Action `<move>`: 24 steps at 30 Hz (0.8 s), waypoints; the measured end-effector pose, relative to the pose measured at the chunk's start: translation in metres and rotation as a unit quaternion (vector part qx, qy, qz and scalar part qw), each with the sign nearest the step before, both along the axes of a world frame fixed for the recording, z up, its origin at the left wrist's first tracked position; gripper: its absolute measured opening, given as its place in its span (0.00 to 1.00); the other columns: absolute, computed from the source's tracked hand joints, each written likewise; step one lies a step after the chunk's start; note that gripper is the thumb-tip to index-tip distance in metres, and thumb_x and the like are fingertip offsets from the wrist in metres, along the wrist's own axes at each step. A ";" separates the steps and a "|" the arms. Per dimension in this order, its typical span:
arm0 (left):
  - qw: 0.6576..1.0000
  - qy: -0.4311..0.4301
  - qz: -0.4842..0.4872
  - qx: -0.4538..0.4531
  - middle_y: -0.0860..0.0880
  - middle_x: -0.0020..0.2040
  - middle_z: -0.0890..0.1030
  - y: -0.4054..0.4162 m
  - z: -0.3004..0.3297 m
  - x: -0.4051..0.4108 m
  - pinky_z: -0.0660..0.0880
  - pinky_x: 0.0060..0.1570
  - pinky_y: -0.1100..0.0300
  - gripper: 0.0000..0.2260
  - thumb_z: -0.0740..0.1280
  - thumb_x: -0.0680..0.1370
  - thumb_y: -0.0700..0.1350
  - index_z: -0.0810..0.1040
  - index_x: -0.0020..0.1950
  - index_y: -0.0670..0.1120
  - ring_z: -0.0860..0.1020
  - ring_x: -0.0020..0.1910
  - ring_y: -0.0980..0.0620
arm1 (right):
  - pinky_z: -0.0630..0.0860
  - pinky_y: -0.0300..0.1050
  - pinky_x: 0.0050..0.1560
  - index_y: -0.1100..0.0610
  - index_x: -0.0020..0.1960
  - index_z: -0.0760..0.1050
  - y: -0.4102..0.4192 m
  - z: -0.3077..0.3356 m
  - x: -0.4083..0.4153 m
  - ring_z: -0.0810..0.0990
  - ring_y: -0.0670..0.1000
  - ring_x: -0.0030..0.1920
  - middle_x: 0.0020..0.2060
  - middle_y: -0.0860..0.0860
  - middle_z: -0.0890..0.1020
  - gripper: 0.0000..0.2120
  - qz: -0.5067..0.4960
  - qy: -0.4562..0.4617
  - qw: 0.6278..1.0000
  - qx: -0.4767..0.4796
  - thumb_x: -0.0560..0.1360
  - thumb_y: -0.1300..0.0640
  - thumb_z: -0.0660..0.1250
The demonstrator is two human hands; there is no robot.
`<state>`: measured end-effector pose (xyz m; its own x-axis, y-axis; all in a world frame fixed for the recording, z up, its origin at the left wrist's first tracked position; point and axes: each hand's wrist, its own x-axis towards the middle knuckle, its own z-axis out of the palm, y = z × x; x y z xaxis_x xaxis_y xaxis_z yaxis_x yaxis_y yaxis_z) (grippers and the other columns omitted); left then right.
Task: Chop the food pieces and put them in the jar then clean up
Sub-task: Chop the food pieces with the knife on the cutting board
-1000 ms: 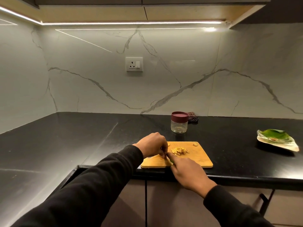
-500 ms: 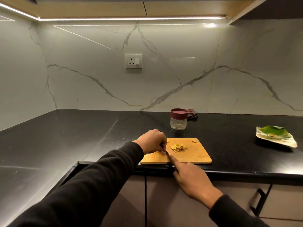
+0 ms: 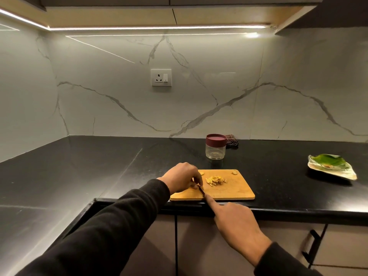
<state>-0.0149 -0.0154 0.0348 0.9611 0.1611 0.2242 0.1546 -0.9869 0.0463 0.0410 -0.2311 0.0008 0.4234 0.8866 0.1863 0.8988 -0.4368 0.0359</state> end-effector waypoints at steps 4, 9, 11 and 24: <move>1.000 -0.008 -0.018 0.009 0.53 0.58 0.78 0.001 -0.011 -0.006 0.78 0.56 0.62 0.15 0.68 0.80 0.38 0.82 0.63 0.54 0.78 0.52 0.57 | 0.72 0.47 0.41 0.42 0.82 0.42 0.000 -0.003 -0.001 0.72 0.49 0.39 0.39 0.48 0.71 0.31 0.002 0.012 1.000 0.012 0.85 0.52 0.56; 1.000 -0.005 -0.025 0.016 0.52 0.63 0.74 0.002 -0.017 -0.005 0.74 0.59 0.65 0.22 0.65 0.81 0.36 0.74 0.72 0.54 0.76 0.57 0.55 | 0.73 0.46 0.43 0.41 0.82 0.42 -0.001 -0.004 -0.001 0.73 0.49 0.40 0.42 0.49 0.73 0.30 0.004 0.019 1.000 0.018 0.85 0.50 0.54; 1.000 -0.020 -0.017 0.007 0.51 0.63 0.76 0.003 -0.018 -0.005 0.76 0.60 0.61 0.23 0.66 0.81 0.37 0.71 0.74 0.53 0.77 0.58 0.54 | 0.72 0.46 0.43 0.41 0.81 0.42 -0.001 -0.003 0.000 0.72 0.49 0.40 0.42 0.48 0.73 0.30 0.002 0.026 0.999 0.021 0.85 0.50 0.54; 0.991 -0.110 0.006 -0.075 0.54 0.51 0.84 0.007 -0.024 -0.016 0.77 0.55 0.66 0.05 0.72 0.78 0.43 0.85 0.51 0.51 0.80 0.49 0.60 | 0.70 0.40 0.38 0.40 0.81 0.45 -0.003 0.002 0.014 0.73 0.44 0.35 0.36 0.45 0.74 0.27 -0.015 0.101 0.991 0.091 0.85 0.48 0.51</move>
